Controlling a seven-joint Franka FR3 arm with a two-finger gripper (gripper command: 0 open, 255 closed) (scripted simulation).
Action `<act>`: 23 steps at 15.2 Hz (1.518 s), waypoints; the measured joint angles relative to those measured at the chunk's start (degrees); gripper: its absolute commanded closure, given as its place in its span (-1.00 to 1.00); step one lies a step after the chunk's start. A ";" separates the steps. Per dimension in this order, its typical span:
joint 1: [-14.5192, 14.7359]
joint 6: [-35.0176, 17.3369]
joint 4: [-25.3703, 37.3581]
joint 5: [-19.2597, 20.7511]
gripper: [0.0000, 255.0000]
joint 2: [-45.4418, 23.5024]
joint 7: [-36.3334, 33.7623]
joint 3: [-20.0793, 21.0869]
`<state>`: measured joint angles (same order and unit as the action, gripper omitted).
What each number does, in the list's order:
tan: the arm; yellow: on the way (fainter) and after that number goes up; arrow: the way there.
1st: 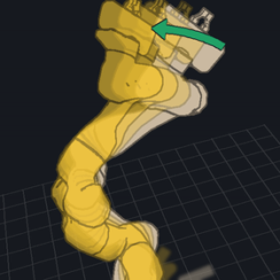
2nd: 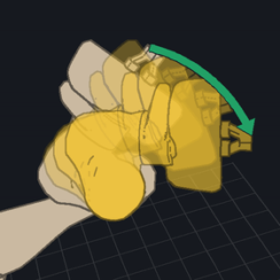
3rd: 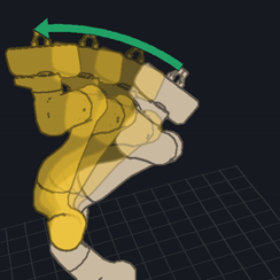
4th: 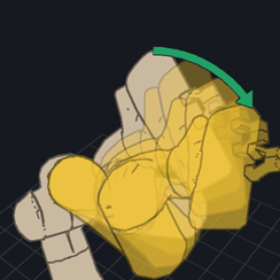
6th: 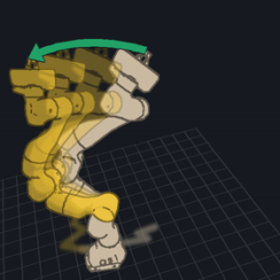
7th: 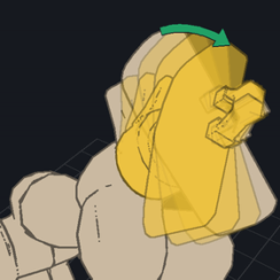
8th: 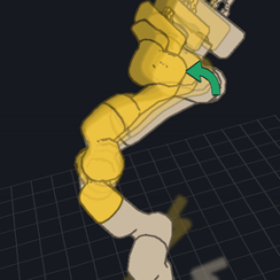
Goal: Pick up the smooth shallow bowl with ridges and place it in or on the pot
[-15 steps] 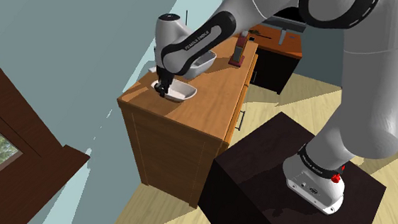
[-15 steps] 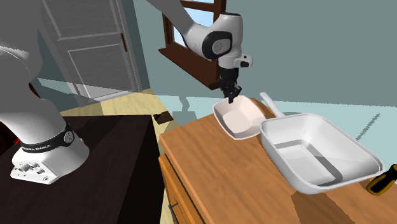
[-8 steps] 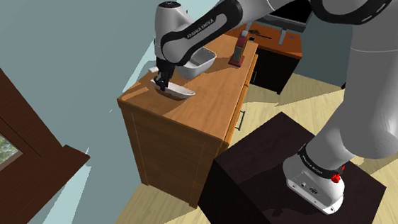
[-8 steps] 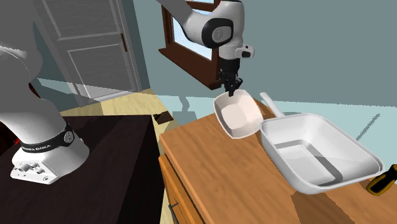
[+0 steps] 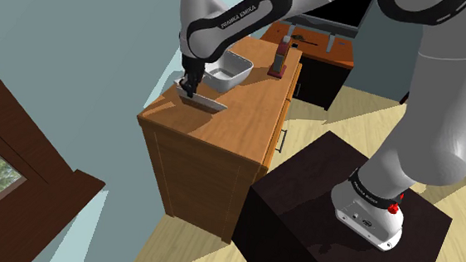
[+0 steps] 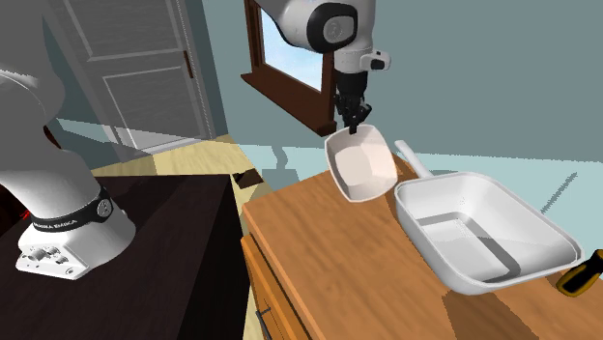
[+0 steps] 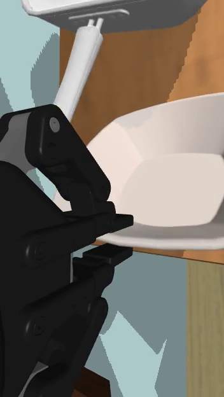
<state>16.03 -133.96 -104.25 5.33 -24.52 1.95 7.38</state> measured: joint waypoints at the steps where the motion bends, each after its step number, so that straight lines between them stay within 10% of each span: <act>1: -0.02 0.76 0.34 -0.10 1.00 0.43 0.07 0.06; 15: -0.59 9.53 4.58 -1.24 1.00 5.02 1.32 0.41; 23: -5.55 16.11 20.02 -2.24 1.00 -3.64 9.40 -1.60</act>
<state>10.48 -117.84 -84.24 3.08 -28.16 11.35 5.78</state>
